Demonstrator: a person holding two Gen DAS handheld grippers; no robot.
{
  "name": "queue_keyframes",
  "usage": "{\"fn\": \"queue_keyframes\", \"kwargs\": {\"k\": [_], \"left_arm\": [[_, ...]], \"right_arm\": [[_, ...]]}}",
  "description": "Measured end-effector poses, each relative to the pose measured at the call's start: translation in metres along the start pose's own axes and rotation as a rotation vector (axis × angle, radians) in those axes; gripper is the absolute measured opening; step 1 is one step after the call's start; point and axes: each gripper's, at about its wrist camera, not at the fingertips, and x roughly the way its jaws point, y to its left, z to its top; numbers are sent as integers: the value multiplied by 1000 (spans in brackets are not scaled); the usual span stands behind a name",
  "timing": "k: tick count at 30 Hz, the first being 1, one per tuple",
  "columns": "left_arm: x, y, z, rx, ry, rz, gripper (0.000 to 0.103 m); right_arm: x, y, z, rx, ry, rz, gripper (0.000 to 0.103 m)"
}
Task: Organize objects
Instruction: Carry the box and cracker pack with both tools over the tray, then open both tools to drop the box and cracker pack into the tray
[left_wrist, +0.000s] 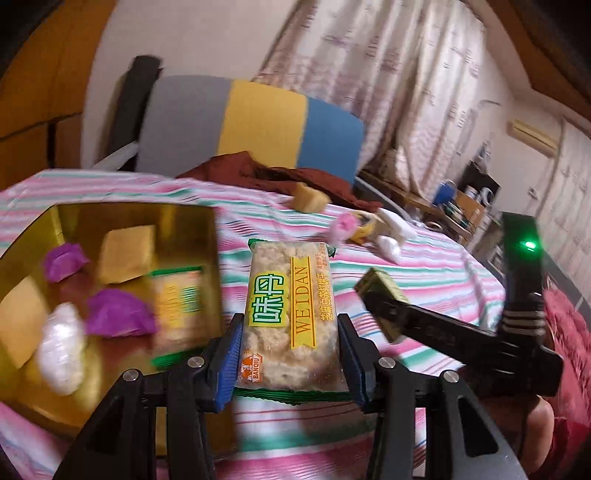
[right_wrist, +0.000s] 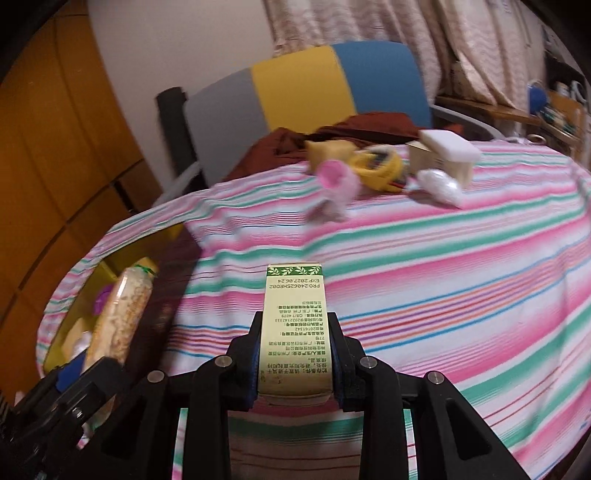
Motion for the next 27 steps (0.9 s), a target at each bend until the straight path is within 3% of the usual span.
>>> {"fn": "queue_keyframes", "kwargs": {"k": [11,22,27], "left_arm": [[-30,93,35,-147,-29,138,49],[-6,153,49,-222,119,221,49],[0,161,48,-233,130,241,49]], "right_arm": [[-12,91,1,-140,7,185,30],[17,172,-19,-317,130,303,32],[16,177,-27,-340,124,302,43]]}}
